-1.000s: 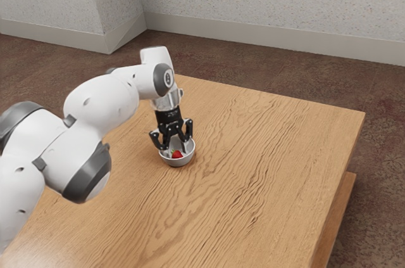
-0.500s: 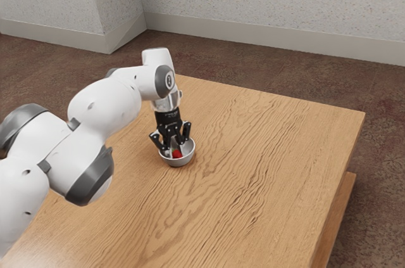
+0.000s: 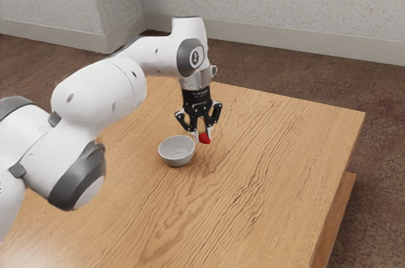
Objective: Take strawberry from the bowl
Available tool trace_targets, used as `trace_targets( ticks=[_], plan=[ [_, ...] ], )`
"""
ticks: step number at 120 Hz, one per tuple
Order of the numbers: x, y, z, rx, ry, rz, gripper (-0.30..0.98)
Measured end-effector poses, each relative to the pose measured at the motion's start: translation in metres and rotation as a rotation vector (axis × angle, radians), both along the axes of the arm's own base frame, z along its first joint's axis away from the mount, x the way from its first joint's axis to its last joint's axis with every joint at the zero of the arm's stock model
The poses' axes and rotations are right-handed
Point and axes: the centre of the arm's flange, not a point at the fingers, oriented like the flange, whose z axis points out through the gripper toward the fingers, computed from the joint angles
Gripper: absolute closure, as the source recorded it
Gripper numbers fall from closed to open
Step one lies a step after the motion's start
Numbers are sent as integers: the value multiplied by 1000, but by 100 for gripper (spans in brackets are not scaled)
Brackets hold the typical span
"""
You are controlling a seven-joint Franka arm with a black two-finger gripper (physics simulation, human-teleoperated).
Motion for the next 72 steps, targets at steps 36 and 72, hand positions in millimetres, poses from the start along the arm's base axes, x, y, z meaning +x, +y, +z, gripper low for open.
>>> trace_targets(
  ticks=[36,72],
  plan=[
    [-17,-100,-50,57,58,-113,59],
    [-11,-108,-61,60,46,-99,27]
  ],
)
